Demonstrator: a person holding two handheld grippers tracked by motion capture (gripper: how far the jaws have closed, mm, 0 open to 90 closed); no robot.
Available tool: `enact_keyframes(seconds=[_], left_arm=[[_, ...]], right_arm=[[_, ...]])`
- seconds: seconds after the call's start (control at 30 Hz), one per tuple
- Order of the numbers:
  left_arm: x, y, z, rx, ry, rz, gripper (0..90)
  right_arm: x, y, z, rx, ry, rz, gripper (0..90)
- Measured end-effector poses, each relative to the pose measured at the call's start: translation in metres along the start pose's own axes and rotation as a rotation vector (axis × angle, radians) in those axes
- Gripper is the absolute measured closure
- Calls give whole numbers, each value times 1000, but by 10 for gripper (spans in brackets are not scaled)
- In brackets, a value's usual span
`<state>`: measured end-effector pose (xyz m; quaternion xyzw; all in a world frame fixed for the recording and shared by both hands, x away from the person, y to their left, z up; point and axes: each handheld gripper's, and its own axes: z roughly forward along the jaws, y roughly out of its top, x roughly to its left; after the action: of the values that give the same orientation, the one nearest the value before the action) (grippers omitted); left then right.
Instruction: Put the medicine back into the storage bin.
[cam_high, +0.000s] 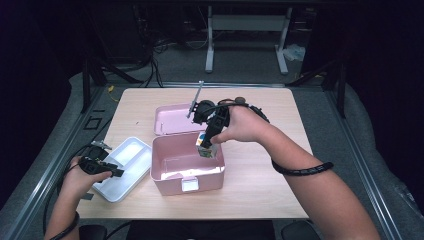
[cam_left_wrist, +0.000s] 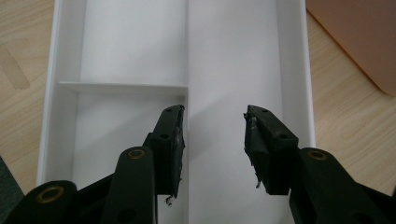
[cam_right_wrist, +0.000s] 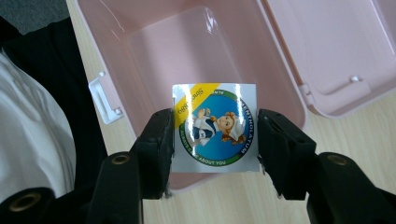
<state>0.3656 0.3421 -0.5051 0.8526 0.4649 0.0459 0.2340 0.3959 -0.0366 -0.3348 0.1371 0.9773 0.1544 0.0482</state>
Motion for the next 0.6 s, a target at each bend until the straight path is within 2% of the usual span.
enact_keyframes(seconds=[0.07,0.13,0.4,0.6], left_arm=[[0,0,0,-2,0,1,572],[0,0,-1,-4,0,0,572],[-1,1,0,0,0,5,574],[-1,1,1,4,-1,9,574]], right_arm=[[3,2,12,3,5,-15,470],[4,2,15,1,6,-18,470],[10,1,50,21,10,-49,470],[12,-1,68,38,18,-59,470]])
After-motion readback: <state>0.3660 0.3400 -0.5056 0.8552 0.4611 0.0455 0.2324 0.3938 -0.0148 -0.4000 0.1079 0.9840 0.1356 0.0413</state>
